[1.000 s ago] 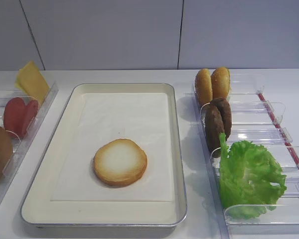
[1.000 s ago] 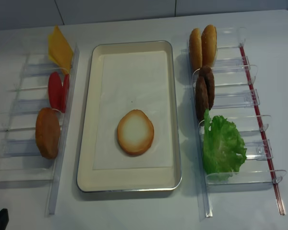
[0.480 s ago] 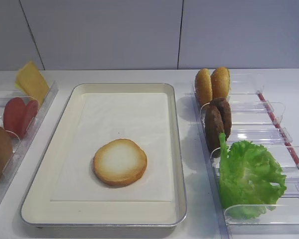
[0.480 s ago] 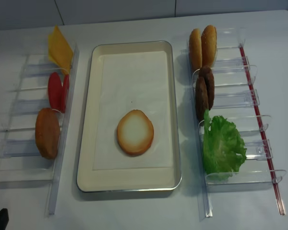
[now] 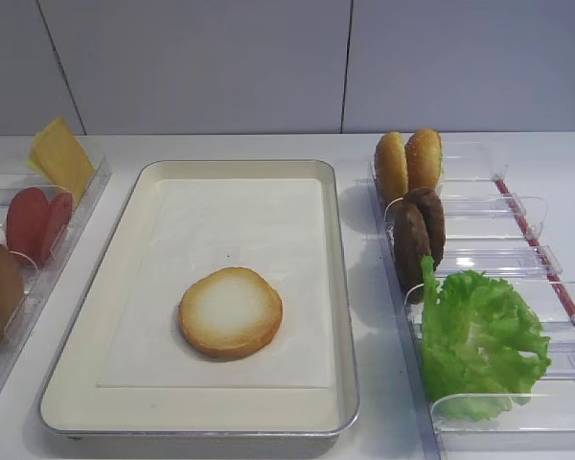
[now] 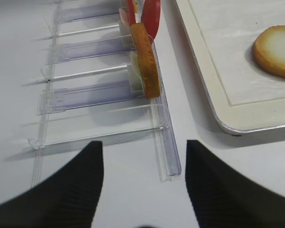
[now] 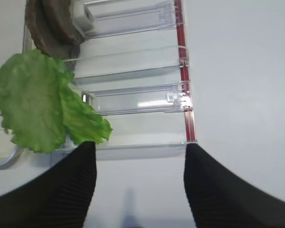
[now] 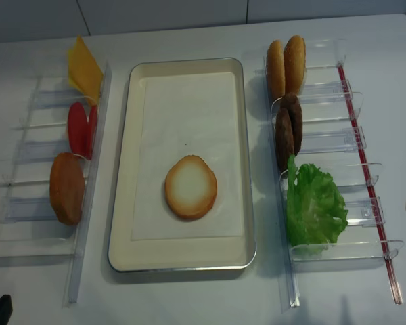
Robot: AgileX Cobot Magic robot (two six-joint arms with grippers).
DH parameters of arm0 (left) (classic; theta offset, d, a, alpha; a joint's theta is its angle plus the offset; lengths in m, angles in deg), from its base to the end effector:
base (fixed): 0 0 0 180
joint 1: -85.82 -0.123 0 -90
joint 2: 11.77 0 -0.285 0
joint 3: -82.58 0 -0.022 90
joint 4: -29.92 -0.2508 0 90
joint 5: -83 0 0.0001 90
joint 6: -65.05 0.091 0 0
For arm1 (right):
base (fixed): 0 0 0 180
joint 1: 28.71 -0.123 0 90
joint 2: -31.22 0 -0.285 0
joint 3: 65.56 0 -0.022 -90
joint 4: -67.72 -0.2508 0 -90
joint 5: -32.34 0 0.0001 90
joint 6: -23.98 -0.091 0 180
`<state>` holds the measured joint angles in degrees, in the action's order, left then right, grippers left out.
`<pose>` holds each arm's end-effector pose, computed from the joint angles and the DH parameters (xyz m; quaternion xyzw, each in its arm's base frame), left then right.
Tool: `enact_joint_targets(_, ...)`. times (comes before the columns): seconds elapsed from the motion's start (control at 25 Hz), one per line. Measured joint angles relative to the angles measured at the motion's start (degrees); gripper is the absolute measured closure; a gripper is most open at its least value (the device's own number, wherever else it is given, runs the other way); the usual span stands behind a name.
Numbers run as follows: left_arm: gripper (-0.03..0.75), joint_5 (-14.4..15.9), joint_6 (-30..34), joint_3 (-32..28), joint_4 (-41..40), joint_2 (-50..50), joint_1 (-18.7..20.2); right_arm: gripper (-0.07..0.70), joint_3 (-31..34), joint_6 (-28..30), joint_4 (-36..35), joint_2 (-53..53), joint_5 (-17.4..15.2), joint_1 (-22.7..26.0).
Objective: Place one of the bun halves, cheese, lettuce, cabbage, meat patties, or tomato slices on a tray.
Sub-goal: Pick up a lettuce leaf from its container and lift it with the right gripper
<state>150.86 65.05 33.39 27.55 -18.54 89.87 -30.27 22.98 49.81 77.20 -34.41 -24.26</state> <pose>-0.0117 0.0043 0.2645 0.0290 0.8815 0.0039 0.4712 0.0957 0.0184 0.3145 0.0648 0.9476 0.1461 0.2766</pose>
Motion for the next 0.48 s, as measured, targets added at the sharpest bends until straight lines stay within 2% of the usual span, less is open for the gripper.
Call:
enact_joint_targets(0.2,0.355,0.00,0.00,0.00,0.00,0.00,0.00,0.223,-7.18,-1.07,-1.19,8.40,-3.33,-4.83)
enact_joint_targets(0.32,0.355,0.00,0.00,0.00,0.00,0.00,0.00,0.223,-10.43,-5.42,0.68,13.69,-4.37,-10.64)
enact_joint_targets(0.48,0.355,0.00,0.00,0.00,0.00,0.00,0.00,0.223,-13.73,-13.24,4.73,20.49,-3.36,-21.07)
